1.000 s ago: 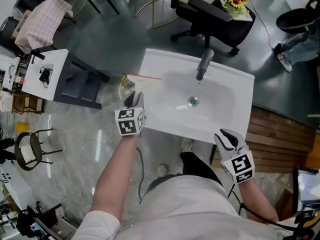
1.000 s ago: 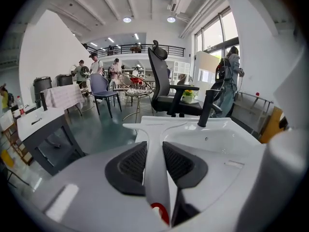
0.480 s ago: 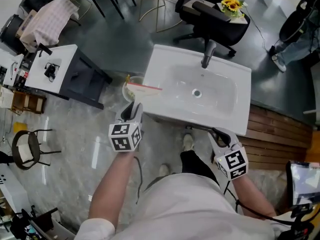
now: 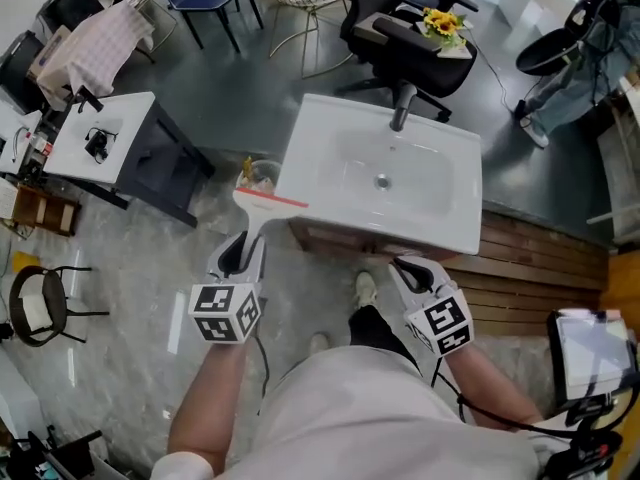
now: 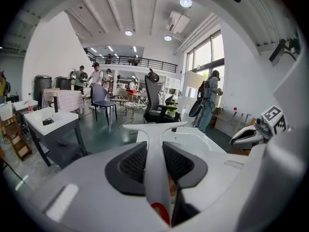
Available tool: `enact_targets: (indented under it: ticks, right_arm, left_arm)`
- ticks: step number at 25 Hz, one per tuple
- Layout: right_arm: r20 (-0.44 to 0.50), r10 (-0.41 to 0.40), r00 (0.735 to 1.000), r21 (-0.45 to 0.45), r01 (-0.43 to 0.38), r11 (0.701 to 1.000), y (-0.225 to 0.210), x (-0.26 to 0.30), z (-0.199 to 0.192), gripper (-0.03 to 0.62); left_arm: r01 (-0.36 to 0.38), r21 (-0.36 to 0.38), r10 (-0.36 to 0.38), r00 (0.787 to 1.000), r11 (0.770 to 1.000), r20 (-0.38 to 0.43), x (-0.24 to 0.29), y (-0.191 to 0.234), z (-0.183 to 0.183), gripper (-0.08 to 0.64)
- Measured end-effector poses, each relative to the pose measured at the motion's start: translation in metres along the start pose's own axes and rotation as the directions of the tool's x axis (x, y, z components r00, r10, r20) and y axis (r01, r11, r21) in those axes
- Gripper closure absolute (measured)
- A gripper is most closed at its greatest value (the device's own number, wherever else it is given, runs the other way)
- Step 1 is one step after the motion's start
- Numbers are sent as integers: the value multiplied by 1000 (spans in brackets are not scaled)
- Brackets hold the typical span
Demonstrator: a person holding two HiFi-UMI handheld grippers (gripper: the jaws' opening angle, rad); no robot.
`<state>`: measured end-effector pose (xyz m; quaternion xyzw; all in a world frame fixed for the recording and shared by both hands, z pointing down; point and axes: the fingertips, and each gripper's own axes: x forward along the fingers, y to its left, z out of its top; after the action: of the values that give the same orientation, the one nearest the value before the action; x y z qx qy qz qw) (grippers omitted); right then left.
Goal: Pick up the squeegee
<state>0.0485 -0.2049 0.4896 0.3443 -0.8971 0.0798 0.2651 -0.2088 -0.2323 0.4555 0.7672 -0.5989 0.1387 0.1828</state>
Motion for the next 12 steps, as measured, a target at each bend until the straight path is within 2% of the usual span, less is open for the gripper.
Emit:
enact_targets:
  ticks: [12]
  right_arm:
    - [41, -10, 999, -44, 12, 999, 64, -22, 14, 588]
  left_arm:
    - [55, -20, -55, 998, 998, 23, -100, -7, -21, 451]
